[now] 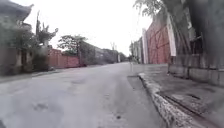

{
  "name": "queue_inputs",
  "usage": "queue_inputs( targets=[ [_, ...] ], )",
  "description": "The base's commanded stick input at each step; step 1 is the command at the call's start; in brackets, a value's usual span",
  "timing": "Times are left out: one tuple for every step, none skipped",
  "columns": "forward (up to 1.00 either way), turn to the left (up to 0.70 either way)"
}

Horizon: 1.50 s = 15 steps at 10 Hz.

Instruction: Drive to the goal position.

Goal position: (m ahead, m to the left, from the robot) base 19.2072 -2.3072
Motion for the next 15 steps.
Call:
queue_inputs(
  targets=[
    [1.00, 0.00],
    [1.00, -0.01],
    [1.00, -0.03],
    [1.00, -0.25],
    [1.00, -0.40],
    [1.00, -0.40],
    [1.00, -0.29],
    [1.00, -0.10],
    [1.00, 0.00],
    [1.00, 0.00],
    [1.00, -0.01],
    [1.00, -0.02],
    [1.00, -0.02],
    [1.00, -0.02],
    [1.00, -0.02]
  ],
)
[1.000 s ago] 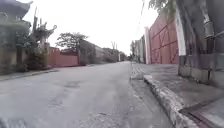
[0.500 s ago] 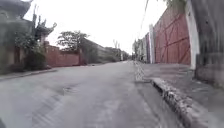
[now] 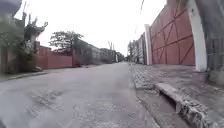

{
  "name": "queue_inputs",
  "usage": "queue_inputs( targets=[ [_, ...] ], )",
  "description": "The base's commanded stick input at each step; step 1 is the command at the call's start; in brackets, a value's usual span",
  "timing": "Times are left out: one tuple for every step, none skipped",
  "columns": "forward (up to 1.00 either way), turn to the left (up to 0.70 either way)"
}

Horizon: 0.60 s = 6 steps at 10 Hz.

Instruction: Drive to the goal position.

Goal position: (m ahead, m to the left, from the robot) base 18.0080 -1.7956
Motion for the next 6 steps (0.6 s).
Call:
queue_inputs(
  targets=[
    [1.00, -0.02],
    [1.00, -0.03],
    [1.00, -0.12],
    [1.00, -0.39],
    [1.00, -0.40],
    [1.00, -0.40]
  ],
)
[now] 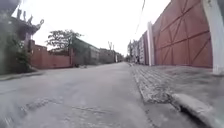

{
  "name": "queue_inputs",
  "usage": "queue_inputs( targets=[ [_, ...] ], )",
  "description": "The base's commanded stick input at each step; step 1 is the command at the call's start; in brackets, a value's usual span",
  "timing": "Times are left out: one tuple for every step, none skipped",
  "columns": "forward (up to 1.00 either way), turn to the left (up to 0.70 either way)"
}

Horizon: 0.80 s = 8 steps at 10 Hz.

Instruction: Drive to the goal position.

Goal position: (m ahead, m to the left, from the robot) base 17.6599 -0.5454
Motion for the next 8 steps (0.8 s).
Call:
queue_inputs(
  targets=[
    [1.00, -0.40],
    [1.00, -0.40],
    [1.00, -0.35],
    [1.00, -0.11],
    [1.00, -0.03],
    [1.00, -0.03],
    [1.00, -0.02],
    [1.00, -0.02]
  ],
)
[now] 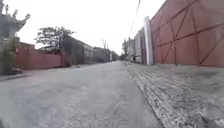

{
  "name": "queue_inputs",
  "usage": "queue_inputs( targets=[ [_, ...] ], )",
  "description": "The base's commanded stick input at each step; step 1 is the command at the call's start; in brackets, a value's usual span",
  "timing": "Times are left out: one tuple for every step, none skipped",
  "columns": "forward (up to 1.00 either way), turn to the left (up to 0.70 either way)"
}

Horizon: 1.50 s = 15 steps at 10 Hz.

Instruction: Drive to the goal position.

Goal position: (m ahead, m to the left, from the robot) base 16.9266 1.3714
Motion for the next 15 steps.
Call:
queue_inputs(
  targets=[
    [1.00, -0.02],
    [1.00, -0.02],
    [1.00, 0.00],
    [1.00, 0.00],
    [1.00, 0.00],
    [1.00, 0.00],
    [1.00, 0.00],
    [1.00, 0.00],
    [1.00, 0.00],
    [1.00, 0.00],
    [1.00, 0.00],
    [1.00, -0.02],
    [1.00, -0.02],
    [1.00, -0.03],
    [1.00, 0.00]
  ],
)
